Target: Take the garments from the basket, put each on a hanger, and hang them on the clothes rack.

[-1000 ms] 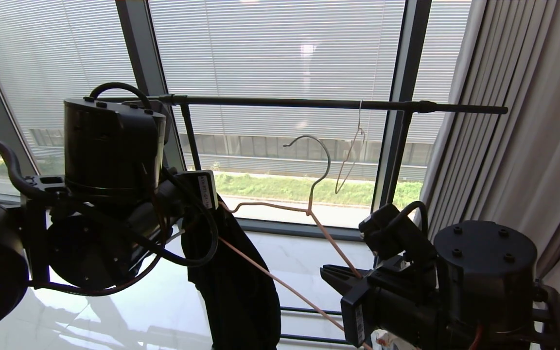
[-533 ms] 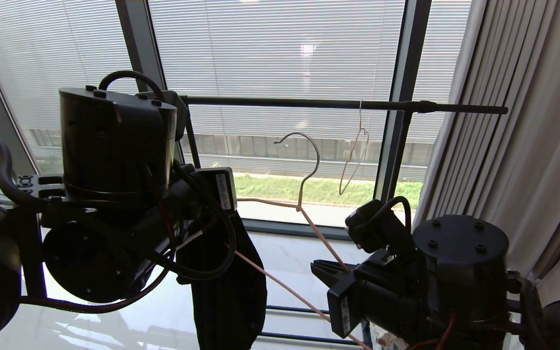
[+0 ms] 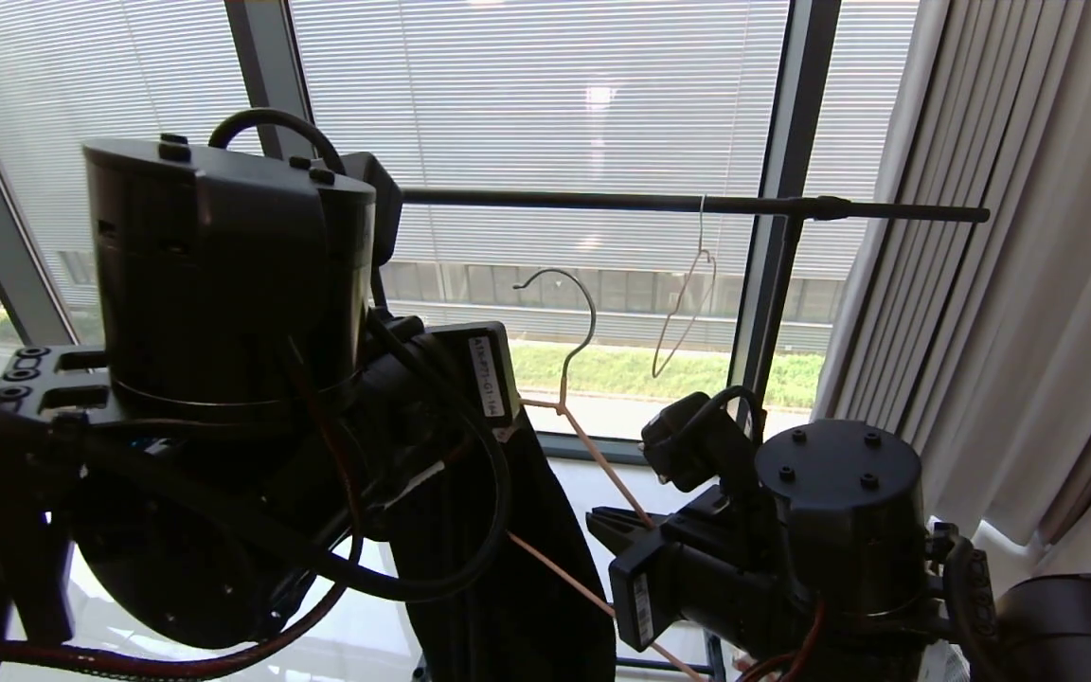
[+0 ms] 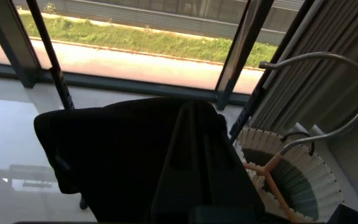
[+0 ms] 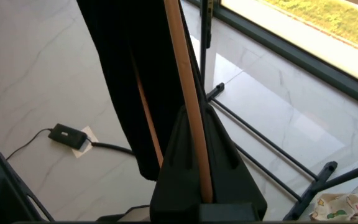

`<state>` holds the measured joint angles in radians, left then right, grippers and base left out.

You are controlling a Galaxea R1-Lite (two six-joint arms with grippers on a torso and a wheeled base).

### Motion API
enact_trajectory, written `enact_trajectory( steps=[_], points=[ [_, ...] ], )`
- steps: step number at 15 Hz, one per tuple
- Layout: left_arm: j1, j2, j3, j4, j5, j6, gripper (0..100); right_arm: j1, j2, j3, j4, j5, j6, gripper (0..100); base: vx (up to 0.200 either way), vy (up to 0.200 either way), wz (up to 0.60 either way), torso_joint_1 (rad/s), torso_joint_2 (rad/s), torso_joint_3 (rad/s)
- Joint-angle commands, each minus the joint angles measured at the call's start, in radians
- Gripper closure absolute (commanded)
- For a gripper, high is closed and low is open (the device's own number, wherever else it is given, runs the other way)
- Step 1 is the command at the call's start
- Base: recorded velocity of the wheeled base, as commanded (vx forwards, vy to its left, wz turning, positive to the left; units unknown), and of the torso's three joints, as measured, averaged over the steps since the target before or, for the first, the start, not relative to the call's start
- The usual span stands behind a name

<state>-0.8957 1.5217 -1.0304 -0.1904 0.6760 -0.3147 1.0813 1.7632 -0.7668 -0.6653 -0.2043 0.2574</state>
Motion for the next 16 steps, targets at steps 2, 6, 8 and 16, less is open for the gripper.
enact_trajectory(
  steps=[2,6,8,16],
  points=[
    [-0.043,0.008,-0.01,0.0,0.001,-0.003,100,0.0,0.007,0.0,0.0,-0.001,0.006,100,0.0,0.0,0.0,0.0,0.0,0.0],
    [-0.066,-0.002,-0.007,0.002,-0.001,0.0,100,-0.003,0.013,0.0,0.0,-0.004,0.025,100,0.0,0.0,0.0,0.0,0.0,0.0],
    [-0.111,-0.025,-0.002,0.005,-0.007,0.005,100,-0.009,0.016,0.0,0.0,-0.004,0.026,100,0.0,0.0,0.0,0.0,0.0,0.0],
    [-0.115,-0.055,0.059,0.005,-0.006,0.051,0,-0.032,0.012,0.006,-0.053,-0.038,0.026,100,0.0,0.0,0.0,0.0,0.0,0.0]
  ],
)
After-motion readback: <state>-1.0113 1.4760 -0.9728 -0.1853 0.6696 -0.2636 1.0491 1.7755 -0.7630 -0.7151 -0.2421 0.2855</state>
